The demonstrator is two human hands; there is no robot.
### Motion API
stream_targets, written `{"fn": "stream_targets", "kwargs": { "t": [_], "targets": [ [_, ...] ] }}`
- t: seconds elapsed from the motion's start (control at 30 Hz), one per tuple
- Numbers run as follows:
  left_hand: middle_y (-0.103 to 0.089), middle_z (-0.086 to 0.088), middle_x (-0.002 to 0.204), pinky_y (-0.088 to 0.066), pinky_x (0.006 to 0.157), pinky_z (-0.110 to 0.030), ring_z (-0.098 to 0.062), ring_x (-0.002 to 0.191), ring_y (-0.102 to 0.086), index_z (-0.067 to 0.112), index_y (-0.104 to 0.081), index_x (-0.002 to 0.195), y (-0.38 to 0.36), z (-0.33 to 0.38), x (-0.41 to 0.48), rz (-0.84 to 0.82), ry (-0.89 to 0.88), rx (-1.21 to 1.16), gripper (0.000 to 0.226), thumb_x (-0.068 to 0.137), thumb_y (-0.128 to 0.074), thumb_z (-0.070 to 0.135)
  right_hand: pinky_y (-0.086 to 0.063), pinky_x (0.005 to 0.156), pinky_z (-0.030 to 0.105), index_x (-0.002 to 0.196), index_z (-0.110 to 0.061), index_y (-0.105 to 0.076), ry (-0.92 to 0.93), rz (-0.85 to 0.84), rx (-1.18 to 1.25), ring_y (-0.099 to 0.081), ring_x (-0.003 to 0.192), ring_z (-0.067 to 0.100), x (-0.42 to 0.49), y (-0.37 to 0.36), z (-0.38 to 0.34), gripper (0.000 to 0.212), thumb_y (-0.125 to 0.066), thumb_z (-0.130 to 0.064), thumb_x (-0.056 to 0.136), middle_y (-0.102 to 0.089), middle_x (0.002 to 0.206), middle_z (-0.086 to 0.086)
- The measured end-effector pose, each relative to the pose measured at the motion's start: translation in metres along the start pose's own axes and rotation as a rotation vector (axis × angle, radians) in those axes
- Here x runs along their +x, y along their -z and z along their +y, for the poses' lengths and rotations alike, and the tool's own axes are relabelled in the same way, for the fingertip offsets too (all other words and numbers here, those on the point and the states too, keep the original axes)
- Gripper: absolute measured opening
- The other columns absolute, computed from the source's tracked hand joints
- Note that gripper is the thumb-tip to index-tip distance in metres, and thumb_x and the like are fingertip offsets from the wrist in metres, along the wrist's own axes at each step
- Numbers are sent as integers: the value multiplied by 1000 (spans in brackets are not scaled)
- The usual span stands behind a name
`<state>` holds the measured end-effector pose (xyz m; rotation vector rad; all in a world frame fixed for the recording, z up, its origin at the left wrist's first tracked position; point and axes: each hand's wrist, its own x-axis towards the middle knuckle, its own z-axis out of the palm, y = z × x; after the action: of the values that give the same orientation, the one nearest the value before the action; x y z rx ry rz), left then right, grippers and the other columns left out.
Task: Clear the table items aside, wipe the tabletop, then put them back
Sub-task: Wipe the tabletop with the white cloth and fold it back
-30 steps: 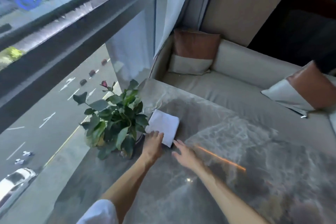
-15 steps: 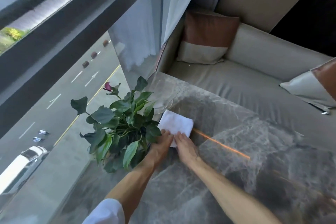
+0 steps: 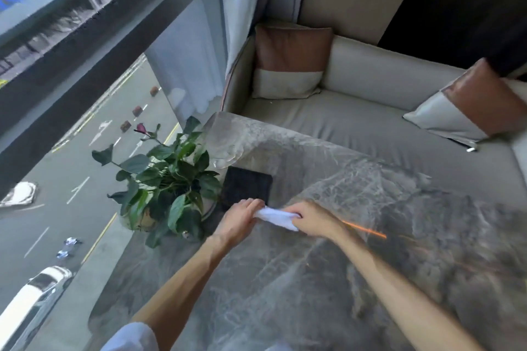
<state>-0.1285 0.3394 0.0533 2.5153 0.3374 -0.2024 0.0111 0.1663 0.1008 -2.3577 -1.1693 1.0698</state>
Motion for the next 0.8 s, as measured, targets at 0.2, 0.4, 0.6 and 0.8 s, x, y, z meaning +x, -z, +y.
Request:
{"fn": "stream_targets", "kwargs": {
  "t": [0.2, 0.4, 0.6, 0.8],
  "targets": [
    [-69, -2, 105, -39, 74, -19, -9, 90, -60, 15, -61, 112, -13, 138, -31, -313, -147, -156, 22, 91, -57, 22, -32, 58, 28, 72, -20, -61, -119, -169, 493, -42, 62, 3, -155, -16, 76, 39, -60, -57, 82, -47, 68, -11],
    [-60, -5, 128, -30, 79, -14, -15, 110, -51, 11, -57, 124, -52, 320, -64, -648, -143, -103, 31, 95, -48, 11, -48, 93, 16, 119, -31, -56, -114, -128, 965, -59, 115, 10, -295, -54, 126, 33, -64, -29, 88, -65, 119, -7],
    [-64, -10, 120, -44, 93, -30, -27, 110, -59, 13, -55, 126, -126, 425, -80, -456, -130, -147, 42, 90, -45, 32, -51, 91, 29, 120, -16, -62, -318, 173, 1562, -68, 99, 9, -403, -92, 175, 29, -52, -31, 97, -73, 108, -3],
    [-42, -3, 149, -21, 117, -32, -17, 140, -33, 16, -40, 144, -208, 451, -127, -217, -103, -270, 66, 91, -30, 54, -43, 100, 44, 129, -4, -55, -385, 405, 2111, -65, 110, 28, -454, -109, 206, 47, -37, -37, 100, -67, 120, 18]
  ]
}}
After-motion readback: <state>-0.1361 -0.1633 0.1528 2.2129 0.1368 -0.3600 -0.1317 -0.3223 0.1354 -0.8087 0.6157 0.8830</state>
